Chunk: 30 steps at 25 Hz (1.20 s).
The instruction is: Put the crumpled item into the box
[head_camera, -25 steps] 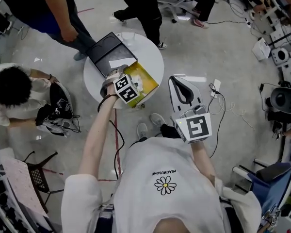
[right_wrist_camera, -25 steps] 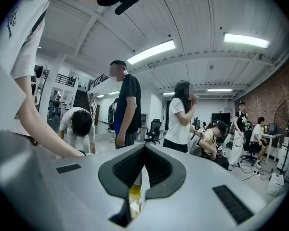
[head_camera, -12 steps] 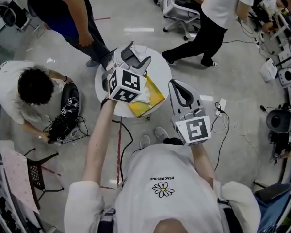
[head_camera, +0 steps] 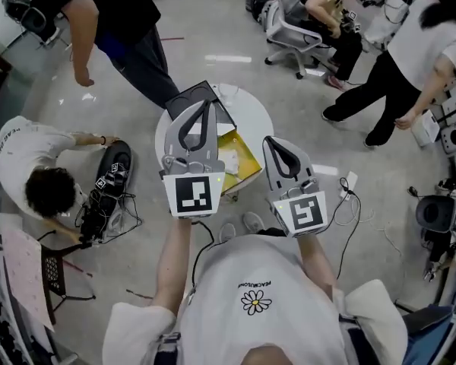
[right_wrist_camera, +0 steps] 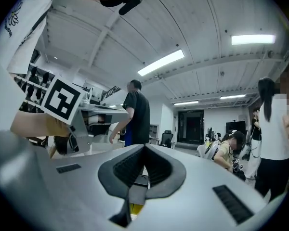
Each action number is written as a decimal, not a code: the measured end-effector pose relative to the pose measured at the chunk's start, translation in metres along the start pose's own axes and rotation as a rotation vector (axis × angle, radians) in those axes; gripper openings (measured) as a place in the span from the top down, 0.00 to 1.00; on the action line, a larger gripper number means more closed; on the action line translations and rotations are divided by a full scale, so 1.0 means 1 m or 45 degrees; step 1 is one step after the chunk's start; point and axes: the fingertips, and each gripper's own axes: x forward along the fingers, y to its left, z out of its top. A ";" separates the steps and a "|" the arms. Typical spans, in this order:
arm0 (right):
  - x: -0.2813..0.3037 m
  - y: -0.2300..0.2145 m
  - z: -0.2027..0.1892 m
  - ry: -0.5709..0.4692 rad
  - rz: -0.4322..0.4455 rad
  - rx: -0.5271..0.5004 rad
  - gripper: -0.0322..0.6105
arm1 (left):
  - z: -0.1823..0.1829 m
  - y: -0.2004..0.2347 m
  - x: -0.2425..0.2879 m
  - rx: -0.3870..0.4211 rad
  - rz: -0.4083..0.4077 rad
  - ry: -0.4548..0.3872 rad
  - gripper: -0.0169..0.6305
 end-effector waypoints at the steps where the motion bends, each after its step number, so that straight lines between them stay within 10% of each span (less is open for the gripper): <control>1: 0.001 0.000 0.000 -0.001 0.005 0.004 0.95 | -0.004 0.000 -0.007 -0.071 0.025 -0.004 0.97; 6: 0.005 -0.001 0.001 0.012 -0.003 -0.037 0.95 | -0.035 0.004 -0.036 -0.289 0.165 0.071 0.97; 12: 0.007 -0.003 -0.002 0.019 -0.008 -0.060 0.95 | -0.066 0.018 -0.064 -0.298 0.310 0.178 0.97; 30: 0.005 -0.008 -0.003 0.023 -0.026 -0.070 0.95 | -0.062 0.024 -0.065 -0.252 0.324 0.178 0.97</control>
